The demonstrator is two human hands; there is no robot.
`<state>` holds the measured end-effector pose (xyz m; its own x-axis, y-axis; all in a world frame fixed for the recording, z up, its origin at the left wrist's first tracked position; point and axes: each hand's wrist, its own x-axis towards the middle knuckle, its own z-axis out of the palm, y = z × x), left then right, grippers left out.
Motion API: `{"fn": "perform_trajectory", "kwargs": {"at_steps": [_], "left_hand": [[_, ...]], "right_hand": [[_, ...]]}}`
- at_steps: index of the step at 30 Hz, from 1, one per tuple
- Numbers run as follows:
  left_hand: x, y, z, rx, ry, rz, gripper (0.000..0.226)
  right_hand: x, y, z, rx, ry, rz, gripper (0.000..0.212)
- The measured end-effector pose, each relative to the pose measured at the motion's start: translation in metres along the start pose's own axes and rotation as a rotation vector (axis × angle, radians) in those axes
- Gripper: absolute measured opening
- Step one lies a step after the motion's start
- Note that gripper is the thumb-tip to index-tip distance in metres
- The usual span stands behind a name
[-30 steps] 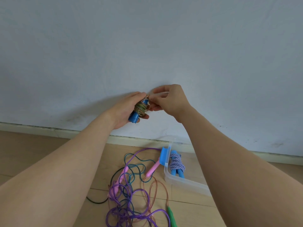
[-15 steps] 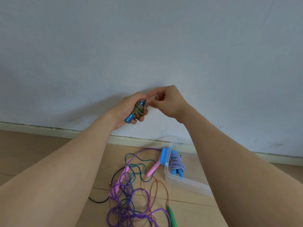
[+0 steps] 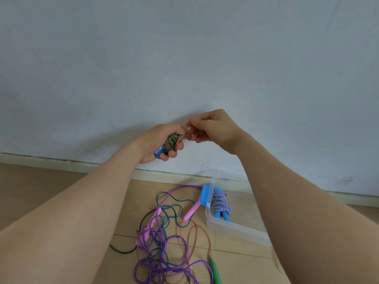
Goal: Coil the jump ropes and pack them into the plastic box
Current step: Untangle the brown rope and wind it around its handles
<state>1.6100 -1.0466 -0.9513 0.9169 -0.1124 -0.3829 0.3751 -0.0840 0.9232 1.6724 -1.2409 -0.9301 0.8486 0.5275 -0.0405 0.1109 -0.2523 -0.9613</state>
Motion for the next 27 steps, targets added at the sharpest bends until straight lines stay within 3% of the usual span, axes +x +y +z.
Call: {"fn": "perform_trajectory", "kwargs": {"at_steps": [6,10,15,19,27], "left_hand": [[-0.002,-0.003,0.000,0.045,-0.100,-0.091,0.023],[-0.001,-0.003,0.002,0.043,-0.114,-0.106,0.027],[-0.002,-0.001,0.001,0.059,-0.160,-0.075,0.034],[-0.004,-0.001,0.000,0.053,-0.181,-0.079,0.041],[-0.007,0.002,0.008,0.122,-0.158,-0.089,0.029]], "right_hand": [[-0.007,0.005,-0.005,-0.066,-0.129,0.037,0.013],[-0.007,0.004,-0.006,-0.092,-0.122,0.063,0.012],[-0.007,0.004,-0.006,-0.002,-0.124,0.134,0.025],[-0.008,0.004,-0.009,0.001,-0.135,0.127,0.018],[-0.013,0.008,-0.018,0.095,-0.243,0.255,0.020]]}}
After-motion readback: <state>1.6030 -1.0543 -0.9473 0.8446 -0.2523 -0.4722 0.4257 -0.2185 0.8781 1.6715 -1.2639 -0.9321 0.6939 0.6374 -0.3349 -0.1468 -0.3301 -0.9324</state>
